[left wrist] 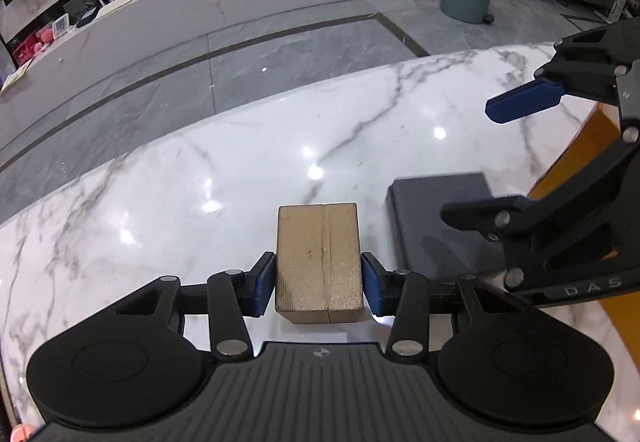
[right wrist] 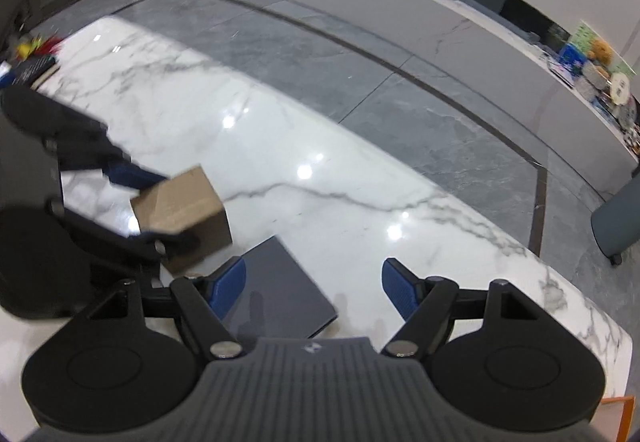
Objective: Organize objects
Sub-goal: 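Grasp the tan cardboard block with the left tool while the right tool grasps the dark grey box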
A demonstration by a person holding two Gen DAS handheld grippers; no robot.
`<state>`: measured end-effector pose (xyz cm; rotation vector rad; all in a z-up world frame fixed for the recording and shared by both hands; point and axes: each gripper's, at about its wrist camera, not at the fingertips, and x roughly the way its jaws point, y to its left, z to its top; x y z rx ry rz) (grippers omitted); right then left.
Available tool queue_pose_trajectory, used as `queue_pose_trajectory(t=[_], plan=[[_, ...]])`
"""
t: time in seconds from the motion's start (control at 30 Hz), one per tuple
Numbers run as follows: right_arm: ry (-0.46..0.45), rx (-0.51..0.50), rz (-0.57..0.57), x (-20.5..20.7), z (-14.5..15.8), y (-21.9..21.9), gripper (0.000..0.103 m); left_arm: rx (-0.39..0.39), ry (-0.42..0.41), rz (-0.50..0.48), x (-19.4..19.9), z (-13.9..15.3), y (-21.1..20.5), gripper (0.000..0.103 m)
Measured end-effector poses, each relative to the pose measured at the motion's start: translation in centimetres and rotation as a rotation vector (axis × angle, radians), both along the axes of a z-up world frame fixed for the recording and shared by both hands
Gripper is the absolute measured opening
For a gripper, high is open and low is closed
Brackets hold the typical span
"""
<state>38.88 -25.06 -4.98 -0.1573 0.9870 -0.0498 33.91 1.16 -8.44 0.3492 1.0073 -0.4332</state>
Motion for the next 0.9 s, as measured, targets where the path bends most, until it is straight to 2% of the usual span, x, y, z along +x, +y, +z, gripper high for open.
queue_pose_trajectory(t=[0.23,0.3,0.47,0.67,0.77,0.9], plan=[[0.089,-0.06,0.096,0.5,-1.7,1.8,0.077,0.029,0.034,-0.01,-0.7,0.2,2.9,0.051],[0.095,-0.05,0.106,0.8,-1.8,1.6,0.078,0.032,0.051,-0.006,-0.5,0.1,3.6,0.051],[0.145,-0.045,0.177,2.2,-1.8,1.4,0.082,0.013,0.067,0.004,-0.4,-0.7,4.4,0.052],[0.227,0.013,0.263,3.5,-2.2,1.4,0.083,-0.01,0.093,0.017,-0.4,-2.0,5.0,0.052],[0.271,-0.014,0.31,3.6,-2.9,2.1,0.083,-0.017,0.085,0.016,-0.5,-2.4,5.1,0.052],[0.293,-0.048,0.32,3.8,-4.1,2.7,0.084,-0.039,0.075,0.016,-0.7,-2.5,5.4,0.051]])
